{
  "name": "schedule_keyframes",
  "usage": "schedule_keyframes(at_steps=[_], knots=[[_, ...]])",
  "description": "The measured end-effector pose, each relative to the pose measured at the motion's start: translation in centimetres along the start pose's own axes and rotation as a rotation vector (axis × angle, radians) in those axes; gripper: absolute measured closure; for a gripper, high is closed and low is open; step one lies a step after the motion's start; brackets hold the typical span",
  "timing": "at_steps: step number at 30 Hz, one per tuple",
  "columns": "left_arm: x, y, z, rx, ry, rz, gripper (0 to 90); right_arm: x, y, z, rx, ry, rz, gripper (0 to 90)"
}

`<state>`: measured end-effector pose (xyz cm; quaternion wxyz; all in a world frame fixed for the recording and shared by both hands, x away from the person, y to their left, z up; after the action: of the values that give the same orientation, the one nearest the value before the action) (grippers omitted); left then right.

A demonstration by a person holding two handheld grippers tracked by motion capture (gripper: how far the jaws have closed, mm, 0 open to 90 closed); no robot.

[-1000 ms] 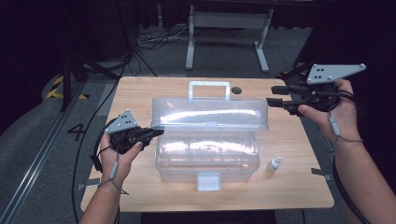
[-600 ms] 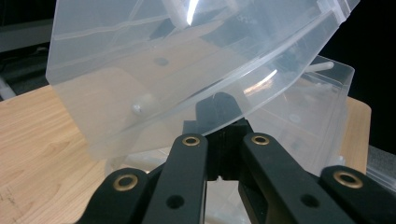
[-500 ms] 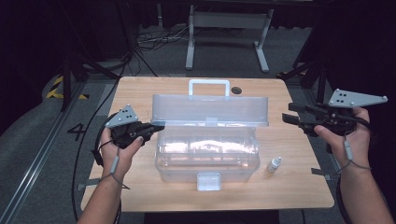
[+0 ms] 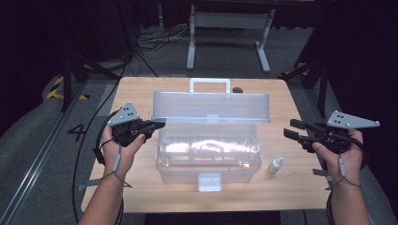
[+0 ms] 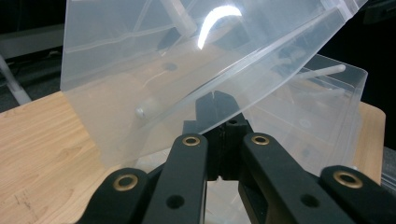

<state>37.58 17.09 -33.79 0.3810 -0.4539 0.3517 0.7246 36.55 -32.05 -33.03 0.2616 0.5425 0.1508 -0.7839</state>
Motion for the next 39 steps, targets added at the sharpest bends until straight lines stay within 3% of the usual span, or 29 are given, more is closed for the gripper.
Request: schedule_keyframes(at_steps=[5,8,12,19,39], knots=[[-0.4,-0.1,-0.1,-0.015,0.0,0.0,89.9,0.8,0.5,-0.2,0.023,-0.01,-0.015,51.4],[-0.5,-0.2,-0.1,-0.02,0.001,0.0,90.0,2.1,1.2,-0.7,0.061,-0.044,-0.024,51.3],[-0.7,-0.4,-0.2,-0.019,0.006,0.003,90.0,3.5,2.0,-1.4,0.07,-0.073,-0.049,51.3],[-1.1,-0.6,-0.3,-0.035,0.009,-0.006,90.0,4.8,2.7,-2.3,0.087,-0.07,-0.058,50.7],[-2.4,-1.7,-0.8,-0.059,0.019,-0.013,90.0,5.1,2.5,-2.7,0.088,-0.073,-0.06,49.5]])
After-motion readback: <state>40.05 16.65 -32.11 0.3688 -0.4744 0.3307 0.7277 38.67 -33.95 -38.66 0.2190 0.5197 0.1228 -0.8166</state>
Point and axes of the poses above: each handheld gripper's, and its own axes: z roughly backward along the jaws, x roughly out of its underside, y roughly to its right, the point moved 3 cm from there along -z, roughly forward along the jaws, and after that the axes turned 13 degrees about x, right-handed, at the moved point
